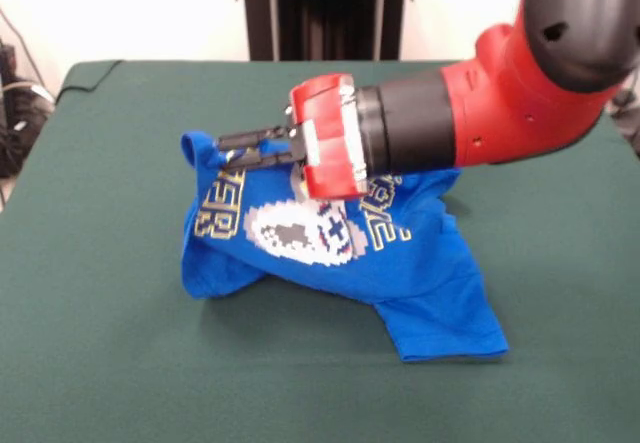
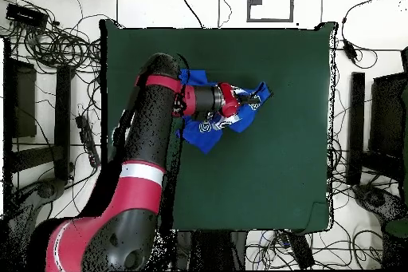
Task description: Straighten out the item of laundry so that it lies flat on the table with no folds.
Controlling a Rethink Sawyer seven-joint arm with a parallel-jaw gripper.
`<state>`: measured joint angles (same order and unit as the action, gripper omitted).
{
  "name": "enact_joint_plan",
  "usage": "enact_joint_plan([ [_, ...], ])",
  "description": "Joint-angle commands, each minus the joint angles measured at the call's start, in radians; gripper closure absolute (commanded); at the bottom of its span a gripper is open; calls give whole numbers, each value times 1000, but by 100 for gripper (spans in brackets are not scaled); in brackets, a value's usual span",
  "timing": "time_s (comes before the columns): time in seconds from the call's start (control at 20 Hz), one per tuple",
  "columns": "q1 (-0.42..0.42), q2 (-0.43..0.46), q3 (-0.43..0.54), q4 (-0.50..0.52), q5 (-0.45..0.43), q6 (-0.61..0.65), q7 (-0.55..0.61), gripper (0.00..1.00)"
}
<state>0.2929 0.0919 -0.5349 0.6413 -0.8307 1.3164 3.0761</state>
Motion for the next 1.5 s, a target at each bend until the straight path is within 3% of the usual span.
enact_joint_plan([
  [0.05,-138,-108,228,32,189,-361,264,100],
  [0.2,-222,-169,351,109,293,-614,98,100],
  [0.35,-275,-195,416,146,330,-756,-61,100],
  [0.55,-310,-209,461,170,335,-875,-169,100],
  [0.85,-347,-228,558,167,340,-862,-311,100],
  [1.1,-349,-238,575,175,330,-816,-316,100],
  [1.35,-394,-271,628,239,370,-667,-383,100],
  [1.5,-410,-288,628,281,368,-638,-395,100],
])
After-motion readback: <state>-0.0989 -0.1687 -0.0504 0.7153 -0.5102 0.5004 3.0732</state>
